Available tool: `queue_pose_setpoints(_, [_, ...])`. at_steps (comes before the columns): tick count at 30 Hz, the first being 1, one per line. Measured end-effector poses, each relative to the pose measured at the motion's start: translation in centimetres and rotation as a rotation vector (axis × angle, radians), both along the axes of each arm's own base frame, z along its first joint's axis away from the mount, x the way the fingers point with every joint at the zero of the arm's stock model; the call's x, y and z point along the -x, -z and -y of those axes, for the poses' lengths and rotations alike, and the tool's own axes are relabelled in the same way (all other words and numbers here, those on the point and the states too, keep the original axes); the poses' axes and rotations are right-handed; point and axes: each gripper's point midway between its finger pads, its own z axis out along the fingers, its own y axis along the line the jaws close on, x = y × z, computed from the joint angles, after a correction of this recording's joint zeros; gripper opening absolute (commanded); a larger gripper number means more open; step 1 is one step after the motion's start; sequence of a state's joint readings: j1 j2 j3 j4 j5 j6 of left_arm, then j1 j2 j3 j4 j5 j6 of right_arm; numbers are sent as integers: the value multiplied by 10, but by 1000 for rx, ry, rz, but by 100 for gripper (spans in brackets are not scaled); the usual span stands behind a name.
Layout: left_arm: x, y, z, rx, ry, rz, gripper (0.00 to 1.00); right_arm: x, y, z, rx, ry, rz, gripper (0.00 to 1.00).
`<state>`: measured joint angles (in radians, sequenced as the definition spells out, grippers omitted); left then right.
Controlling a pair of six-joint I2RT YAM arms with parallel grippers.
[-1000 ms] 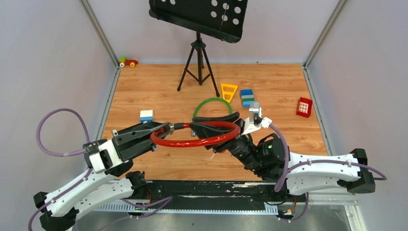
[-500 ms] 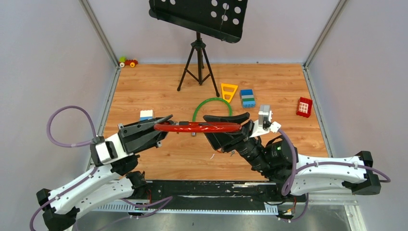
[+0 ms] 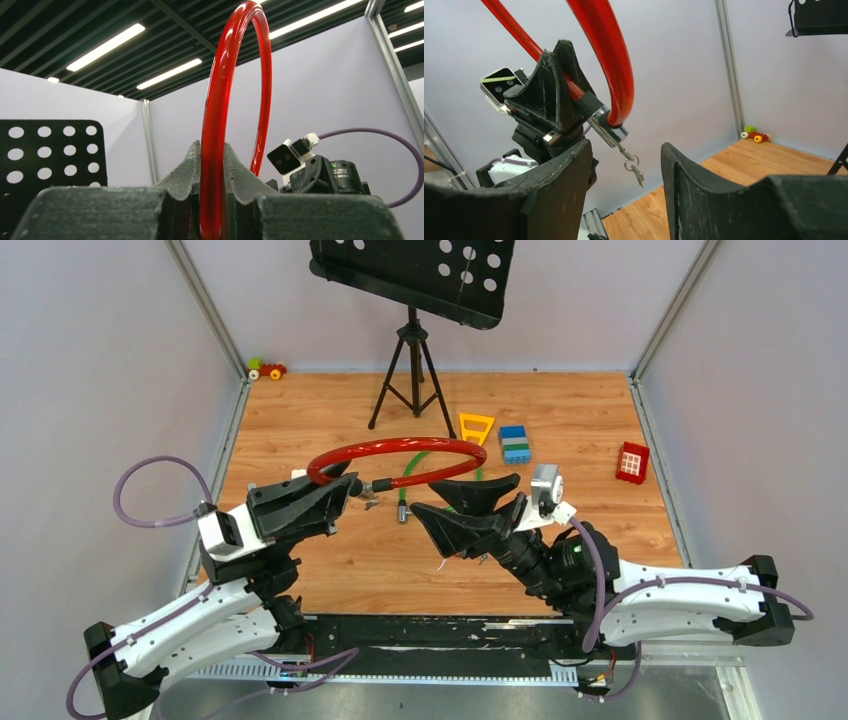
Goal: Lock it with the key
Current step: Lock the lock.
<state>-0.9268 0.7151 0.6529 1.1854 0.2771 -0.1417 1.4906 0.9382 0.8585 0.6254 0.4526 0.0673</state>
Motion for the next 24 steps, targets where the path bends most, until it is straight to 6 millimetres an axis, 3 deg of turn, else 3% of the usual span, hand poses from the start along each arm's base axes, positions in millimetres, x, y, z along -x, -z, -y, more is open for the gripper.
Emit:
queue_pose_setpoints(9, [7, -5, -5, 26, 17, 25, 0, 6, 20, 5, 92, 16, 152, 49])
queue_pose_setpoints(16, [5, -5, -4, 29, 27, 13, 0, 5, 38, -8, 182, 37, 264, 45])
queue_pose_setpoints(24, [6, -6, -4, 41, 43, 7, 0, -14, 38, -18, 191, 14, 393, 41])
